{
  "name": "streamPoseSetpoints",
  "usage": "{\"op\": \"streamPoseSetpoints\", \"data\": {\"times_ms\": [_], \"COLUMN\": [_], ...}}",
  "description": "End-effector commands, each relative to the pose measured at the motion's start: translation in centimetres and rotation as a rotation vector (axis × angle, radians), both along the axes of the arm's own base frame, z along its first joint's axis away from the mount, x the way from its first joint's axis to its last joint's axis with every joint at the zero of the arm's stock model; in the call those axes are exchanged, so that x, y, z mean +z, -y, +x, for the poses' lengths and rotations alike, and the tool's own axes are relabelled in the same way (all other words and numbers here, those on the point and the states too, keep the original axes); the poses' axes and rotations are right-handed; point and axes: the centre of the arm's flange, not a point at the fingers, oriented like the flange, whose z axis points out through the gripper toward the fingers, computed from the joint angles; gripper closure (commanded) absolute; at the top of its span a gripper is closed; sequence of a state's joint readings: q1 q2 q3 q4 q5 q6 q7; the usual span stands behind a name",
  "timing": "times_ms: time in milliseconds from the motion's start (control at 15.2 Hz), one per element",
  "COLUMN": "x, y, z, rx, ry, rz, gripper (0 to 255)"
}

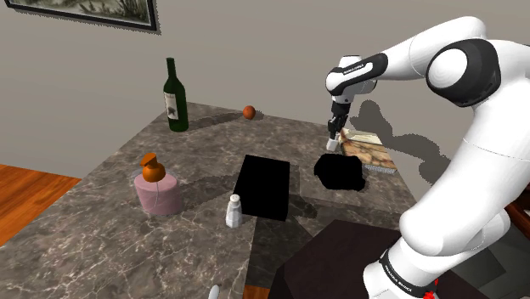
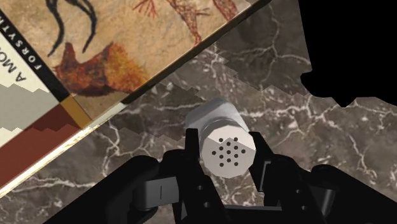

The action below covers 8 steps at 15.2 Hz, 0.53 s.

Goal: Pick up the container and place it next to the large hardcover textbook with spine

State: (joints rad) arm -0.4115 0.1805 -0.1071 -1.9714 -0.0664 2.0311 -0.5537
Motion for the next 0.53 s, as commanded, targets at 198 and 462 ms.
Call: {"op": "streamPoseSetpoints", "data": {"times_ms": [198,462], "x": [-0.01,-0.01], "y": [0.00,0.00], "z": [0.00,0.00], "rx": [0.000,0.000], "ry": [0.000,0.000], "rz": [0.000,0.000], "gripper": [0,0]}}
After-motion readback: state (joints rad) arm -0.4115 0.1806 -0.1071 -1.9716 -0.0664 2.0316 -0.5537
